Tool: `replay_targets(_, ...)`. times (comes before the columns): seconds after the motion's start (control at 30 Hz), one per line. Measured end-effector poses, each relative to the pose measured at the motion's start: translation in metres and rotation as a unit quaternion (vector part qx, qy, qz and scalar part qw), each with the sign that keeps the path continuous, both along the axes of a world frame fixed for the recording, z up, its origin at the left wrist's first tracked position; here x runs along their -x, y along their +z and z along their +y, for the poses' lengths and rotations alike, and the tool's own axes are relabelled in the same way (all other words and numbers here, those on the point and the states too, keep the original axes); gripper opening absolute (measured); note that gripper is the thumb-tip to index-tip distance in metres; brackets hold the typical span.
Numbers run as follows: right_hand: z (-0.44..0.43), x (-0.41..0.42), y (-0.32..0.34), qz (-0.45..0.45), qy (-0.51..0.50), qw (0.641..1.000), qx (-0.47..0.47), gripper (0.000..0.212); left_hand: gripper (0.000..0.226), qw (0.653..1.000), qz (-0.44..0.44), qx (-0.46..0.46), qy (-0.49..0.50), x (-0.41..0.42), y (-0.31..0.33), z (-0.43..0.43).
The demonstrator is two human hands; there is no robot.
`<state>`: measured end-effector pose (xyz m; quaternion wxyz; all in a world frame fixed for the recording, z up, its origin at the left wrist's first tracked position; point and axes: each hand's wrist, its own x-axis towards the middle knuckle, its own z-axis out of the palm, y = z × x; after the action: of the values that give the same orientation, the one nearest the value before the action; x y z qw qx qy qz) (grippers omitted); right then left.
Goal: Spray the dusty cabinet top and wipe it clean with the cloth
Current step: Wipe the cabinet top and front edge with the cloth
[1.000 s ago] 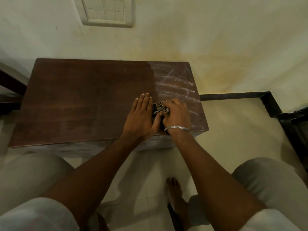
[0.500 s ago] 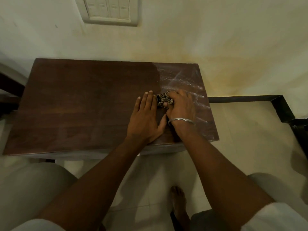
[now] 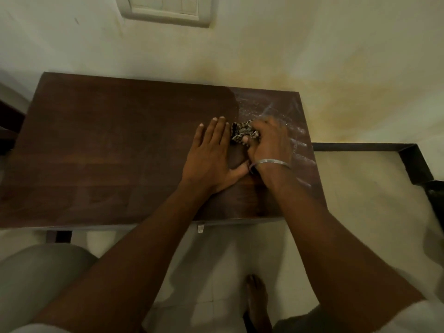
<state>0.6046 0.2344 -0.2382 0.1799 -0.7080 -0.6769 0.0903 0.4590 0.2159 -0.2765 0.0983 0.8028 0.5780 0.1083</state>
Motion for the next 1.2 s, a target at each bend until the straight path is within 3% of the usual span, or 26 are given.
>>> replay_targets(0.13,-0.015,-0.015,-0.003,-0.022,0.000,1.000,-0.012,0.032,0.106,1.000,-0.002,-0.011,-0.017,-0.011,0.001,-0.011)
replay_targets(0.33,0.062,0.006,-0.002,-0.002,-0.010,1.000,-0.006,0.034,0.106,1.000,-0.007,-0.010,-0.001,0.003,-0.004,0.028)
replay_targets(0.63,0.066,-0.005,-0.015,0.016,0.005,0.999,-0.041,0.028,0.102,1.000,0.001,-0.016,-0.002,0.004,-0.005,0.051)
replay_targets(0.8,0.112,0.004,-0.008,-0.012,0.023,0.999,-0.027,0.032,0.110,1.000,0.009,-0.008,0.007,0.003,-0.002,0.063)
replay_targets(0.97,0.098,-0.003,-0.012,-0.011,0.033,0.999,-0.038,0.029,0.109,1.000,0.008,-0.006,0.008,0.003,-0.003,0.066)
replay_targets(1.2,0.131,0.017,-0.006,-0.061,-0.025,0.997,-0.043,0.033,0.103,1.000,-0.002,-0.010,0.006,0.002,-0.005,0.065)
